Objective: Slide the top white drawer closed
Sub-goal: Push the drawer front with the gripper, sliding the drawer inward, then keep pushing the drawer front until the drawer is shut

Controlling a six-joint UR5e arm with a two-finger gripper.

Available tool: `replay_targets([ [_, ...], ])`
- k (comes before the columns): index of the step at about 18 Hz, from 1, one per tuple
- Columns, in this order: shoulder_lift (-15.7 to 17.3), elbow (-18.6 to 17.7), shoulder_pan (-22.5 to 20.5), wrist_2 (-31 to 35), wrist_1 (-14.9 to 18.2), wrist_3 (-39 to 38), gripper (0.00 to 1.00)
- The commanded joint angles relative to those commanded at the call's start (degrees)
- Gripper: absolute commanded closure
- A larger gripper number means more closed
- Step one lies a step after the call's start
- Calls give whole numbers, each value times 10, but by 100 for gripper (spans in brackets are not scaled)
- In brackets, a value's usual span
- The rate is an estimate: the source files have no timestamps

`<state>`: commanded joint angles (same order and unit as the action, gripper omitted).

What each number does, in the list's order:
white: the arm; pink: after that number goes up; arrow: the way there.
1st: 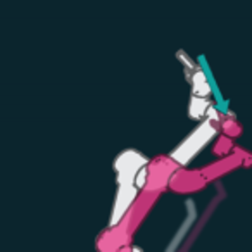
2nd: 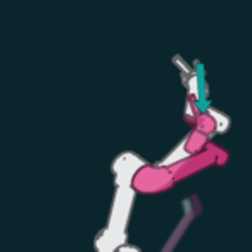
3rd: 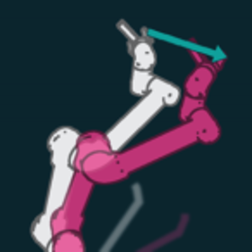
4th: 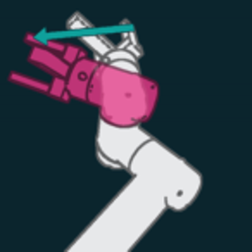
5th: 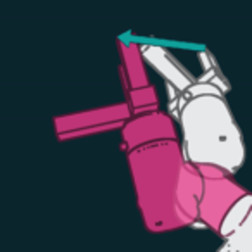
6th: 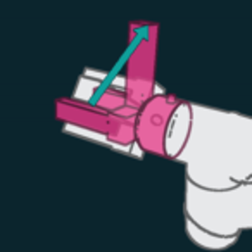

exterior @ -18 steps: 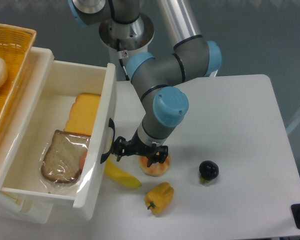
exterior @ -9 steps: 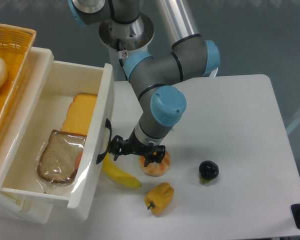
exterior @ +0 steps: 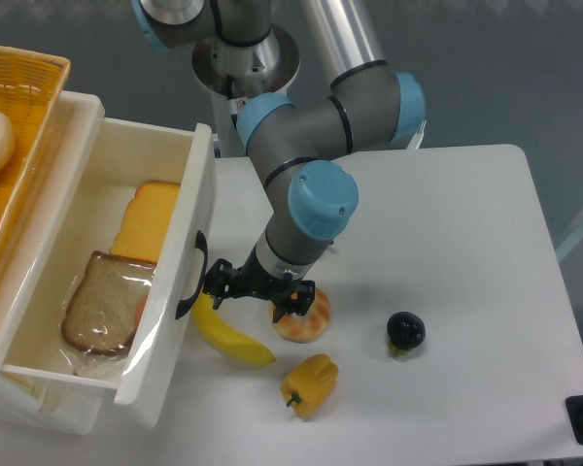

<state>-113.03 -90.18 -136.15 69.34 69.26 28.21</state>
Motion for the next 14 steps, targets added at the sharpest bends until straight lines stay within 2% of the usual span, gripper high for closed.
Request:
replay_targets([
  [14, 16, 0, 35, 4, -3, 0, 0],
])
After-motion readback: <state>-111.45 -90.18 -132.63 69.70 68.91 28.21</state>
